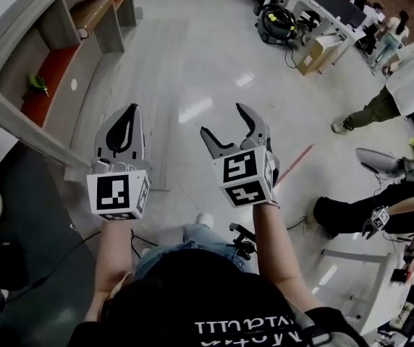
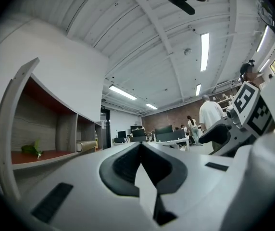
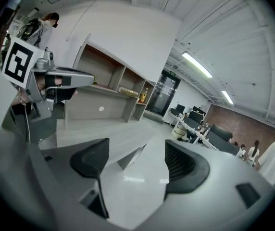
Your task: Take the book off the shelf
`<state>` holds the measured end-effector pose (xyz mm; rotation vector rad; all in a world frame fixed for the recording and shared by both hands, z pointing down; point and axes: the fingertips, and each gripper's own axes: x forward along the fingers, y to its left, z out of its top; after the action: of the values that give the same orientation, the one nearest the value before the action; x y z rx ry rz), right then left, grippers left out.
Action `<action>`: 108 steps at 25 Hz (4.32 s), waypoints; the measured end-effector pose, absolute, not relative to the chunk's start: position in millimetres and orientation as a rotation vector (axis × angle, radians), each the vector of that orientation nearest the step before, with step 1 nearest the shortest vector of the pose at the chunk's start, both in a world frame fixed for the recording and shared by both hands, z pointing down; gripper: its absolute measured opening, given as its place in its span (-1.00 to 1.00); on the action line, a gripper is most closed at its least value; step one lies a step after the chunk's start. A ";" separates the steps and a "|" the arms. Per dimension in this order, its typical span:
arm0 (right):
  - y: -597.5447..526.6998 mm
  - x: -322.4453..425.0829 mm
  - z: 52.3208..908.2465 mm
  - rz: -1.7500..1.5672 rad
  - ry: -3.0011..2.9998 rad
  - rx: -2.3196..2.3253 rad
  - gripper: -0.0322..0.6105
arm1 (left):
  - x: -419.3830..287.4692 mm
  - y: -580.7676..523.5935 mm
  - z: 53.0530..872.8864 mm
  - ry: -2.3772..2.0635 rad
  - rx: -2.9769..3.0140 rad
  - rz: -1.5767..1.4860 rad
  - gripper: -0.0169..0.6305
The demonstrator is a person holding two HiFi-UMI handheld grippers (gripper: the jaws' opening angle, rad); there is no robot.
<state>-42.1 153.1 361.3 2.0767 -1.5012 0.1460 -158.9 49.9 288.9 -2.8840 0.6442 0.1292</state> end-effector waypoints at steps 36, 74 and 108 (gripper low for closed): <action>-18.0 200.8 389.0 0.081 -1.716 1.796 0.25 | 88.6 -101.8 321.6 0.973 -2.864 0.112 -0.91; -327.6 157.7 353.5 -0.255 -2.275 1.136 0.25 | -14.1 -289.7 323.6 2.007 -2.251 0.027 -0.91; -413.5 9.9 316.6 -0.902 -2.371 0.464 0.25 | -98.2 -266.1 306.3 2.438 -1.715 -0.045 -0.91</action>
<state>9.9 -413.5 316.6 0.4635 -2.3708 -0.9022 -98.2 -266.1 306.3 -1.7154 2.4384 -0.0451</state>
